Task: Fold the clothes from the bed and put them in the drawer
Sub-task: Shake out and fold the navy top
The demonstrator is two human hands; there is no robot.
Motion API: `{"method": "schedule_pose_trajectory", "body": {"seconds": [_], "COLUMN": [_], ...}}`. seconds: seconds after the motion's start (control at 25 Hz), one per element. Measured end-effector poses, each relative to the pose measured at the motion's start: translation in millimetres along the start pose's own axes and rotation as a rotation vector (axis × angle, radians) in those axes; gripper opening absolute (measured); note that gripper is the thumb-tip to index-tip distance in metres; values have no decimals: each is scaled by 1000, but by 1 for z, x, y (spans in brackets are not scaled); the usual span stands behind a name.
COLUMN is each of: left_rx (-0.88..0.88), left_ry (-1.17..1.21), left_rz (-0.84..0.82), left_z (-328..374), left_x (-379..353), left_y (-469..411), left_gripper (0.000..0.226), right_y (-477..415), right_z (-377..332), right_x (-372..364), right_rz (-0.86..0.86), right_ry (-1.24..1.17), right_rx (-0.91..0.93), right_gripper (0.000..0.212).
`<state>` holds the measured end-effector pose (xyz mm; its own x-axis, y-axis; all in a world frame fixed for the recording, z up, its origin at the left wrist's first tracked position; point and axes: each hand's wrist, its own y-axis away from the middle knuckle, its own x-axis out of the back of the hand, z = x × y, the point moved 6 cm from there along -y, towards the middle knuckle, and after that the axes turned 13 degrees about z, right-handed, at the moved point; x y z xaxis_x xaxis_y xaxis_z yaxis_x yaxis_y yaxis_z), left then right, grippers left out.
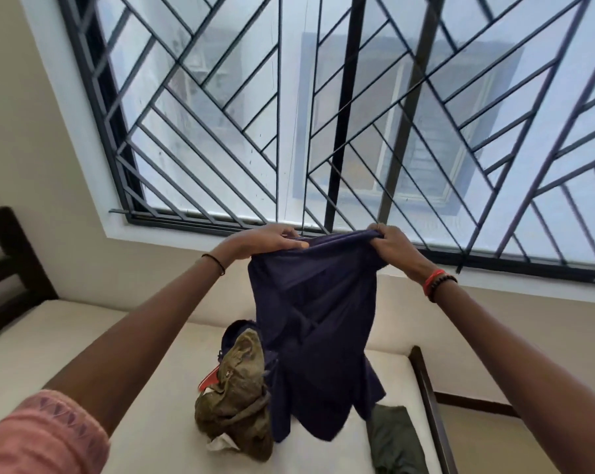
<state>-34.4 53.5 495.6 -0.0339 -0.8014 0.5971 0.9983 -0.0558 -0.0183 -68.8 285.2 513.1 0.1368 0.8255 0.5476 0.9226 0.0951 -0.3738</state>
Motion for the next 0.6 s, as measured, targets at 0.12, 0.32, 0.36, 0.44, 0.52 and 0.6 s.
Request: {"method": "schedule_pose_trajectory", "body": {"seconds": [0.12, 0.32, 0.36, 0.44, 0.52, 0.6], "left_rx": [-51, -97, -107, -168, -223, -231], "left_ry": [-102, 97, 142, 134, 108, 172], "left_rz": [-68, -60, -87, -59, 27, 42], "left_z": [33, 70, 76, 89, 101, 108], "left_x": [-18, -63, -74, -88, -88, -83], "left_y": [19, 45, 46, 47, 46, 46], "left_gripper": [54, 48, 39, 19, 18, 26], "right_y": [8, 24, 26, 31, 39, 50], "right_z": [-13, -34, -38, -45, -52, -59], "right_x": [25, 47, 47, 44, 44, 46], "right_rz": [34, 66, 59, 38, -44, -144], "right_ry": [-102, -327, -353, -406, -520, -696], "right_rx": [-80, -247, -289, -355, -366, -296], "right_gripper": [24, 21, 20, 18, 11, 19]}}
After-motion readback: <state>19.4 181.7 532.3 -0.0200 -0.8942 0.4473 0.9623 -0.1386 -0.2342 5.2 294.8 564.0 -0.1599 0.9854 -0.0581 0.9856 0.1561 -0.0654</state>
